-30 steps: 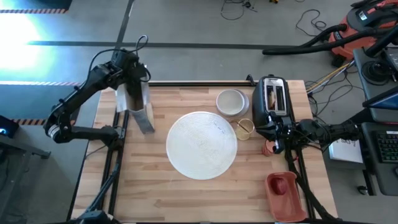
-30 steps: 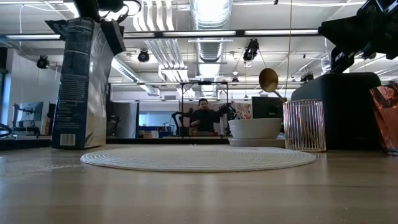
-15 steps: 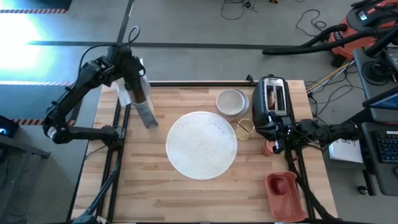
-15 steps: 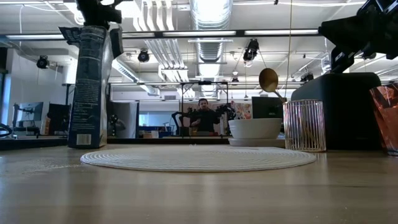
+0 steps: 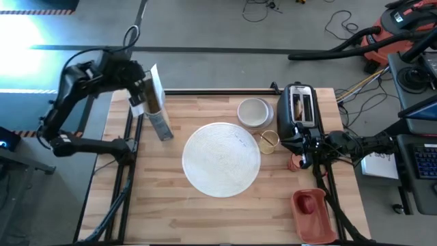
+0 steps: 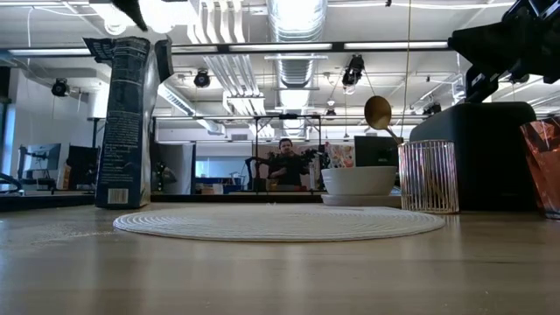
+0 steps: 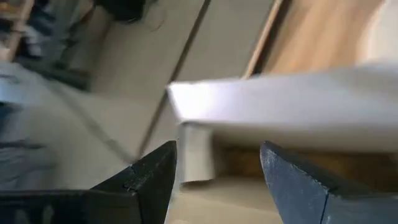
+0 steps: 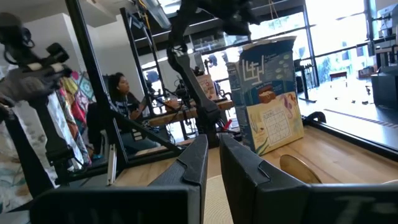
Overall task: Arrange a breakfast setting
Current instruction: Move the cereal to the top left of the table
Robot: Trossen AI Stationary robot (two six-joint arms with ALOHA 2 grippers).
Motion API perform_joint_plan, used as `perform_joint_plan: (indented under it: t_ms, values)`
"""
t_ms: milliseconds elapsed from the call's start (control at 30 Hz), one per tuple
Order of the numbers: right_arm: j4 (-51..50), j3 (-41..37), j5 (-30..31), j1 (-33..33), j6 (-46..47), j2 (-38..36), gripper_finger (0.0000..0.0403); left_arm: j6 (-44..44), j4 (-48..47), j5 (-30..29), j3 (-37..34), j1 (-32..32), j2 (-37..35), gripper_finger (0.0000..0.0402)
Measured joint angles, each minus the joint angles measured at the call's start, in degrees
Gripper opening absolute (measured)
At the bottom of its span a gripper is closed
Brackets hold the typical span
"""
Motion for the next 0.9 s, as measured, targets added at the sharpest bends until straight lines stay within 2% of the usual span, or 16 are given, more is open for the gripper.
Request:
perform_joint_plan:
  t_ms: [100,200,333,400,533,700,800,900]
  values:
    - [0.00,0.00,0.00,0.01,0.00,-0.01,0.0034,-11.34,-4.35,5.54,3.19,-4.36,-0.13,0.0216]
    - [0.00,0.00,0.00,0.00,0.00,0.00,0.0034,-24.16,-7.56,9.61,3.20,-9.86,-0.89,0.0216]
    - [0.00,-0.02,0.00,0.00,0.00,-0.02,0.0034,-39.39,-9.09,9.03,-0.94,-21.75,-2.11,0.0216]
    - [0.00,0.00,0.00,0.00,0.00,-0.02,0.0034,-46.30,-8.45,5.73,-3.88,-29.69,-2.43,0.0216]
    - [0.00,-0.01,0.00,0.00,0.00,-0.01,0.0034,-63.41,-5.94,-5.04,-9.84,-47.21,-1.61,0.0216]
    - [0.00,0.00,0.00,0.02,0.00,0.00,0.0034,-91.30,-4.83,-19.66,-15.36,-66.37,2.96,0.0216]
    - [0.00,0.00,0.00,0.00,0.00,0.00,0.0034,-104.67,-7.64,-26.81,-18.10,-74.11,7.24,0.0216]
    - [0.01,-0.01,0.00,0.01,0.00,-0.01,0.0034,-118.57,-11.40,-29.07,-20.50,-77.67,11.96,0.0216]
